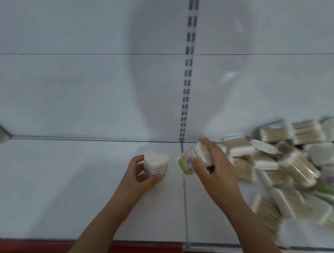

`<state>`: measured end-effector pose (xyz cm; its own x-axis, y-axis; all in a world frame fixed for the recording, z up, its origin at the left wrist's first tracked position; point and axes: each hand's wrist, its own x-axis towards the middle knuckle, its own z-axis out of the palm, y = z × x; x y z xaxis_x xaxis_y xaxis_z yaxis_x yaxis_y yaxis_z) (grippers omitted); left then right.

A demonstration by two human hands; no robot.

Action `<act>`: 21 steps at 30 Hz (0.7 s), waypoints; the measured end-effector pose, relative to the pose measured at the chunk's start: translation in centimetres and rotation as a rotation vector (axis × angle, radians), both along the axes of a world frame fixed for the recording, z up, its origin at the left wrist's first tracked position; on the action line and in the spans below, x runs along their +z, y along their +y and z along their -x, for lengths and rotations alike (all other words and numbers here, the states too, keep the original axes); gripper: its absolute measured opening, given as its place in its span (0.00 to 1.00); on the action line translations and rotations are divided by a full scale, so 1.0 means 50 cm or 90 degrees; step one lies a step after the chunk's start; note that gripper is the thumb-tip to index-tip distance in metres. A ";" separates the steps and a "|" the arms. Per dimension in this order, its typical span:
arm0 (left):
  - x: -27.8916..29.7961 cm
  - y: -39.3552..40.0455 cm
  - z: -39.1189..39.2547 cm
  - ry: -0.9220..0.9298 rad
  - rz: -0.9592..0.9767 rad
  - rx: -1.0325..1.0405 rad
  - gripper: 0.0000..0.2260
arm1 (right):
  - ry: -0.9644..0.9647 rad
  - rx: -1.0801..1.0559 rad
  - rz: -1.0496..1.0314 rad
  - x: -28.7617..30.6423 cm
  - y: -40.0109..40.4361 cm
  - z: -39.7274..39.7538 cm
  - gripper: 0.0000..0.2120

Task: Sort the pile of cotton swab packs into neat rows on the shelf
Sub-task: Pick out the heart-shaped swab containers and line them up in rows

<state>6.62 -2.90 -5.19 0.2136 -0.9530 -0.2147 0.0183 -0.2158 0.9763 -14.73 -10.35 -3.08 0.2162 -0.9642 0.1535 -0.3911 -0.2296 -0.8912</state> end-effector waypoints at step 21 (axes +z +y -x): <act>0.002 0.292 -0.762 -0.236 0.031 0.220 0.24 | 0.071 0.163 0.077 -0.004 0.140 -0.841 0.23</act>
<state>44.71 11.73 -5.11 0.5720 -0.8200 -0.0211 -0.2693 -0.2120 0.9394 27.34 -3.35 -3.30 0.4711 -0.8529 0.2252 -0.4006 -0.4343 -0.8068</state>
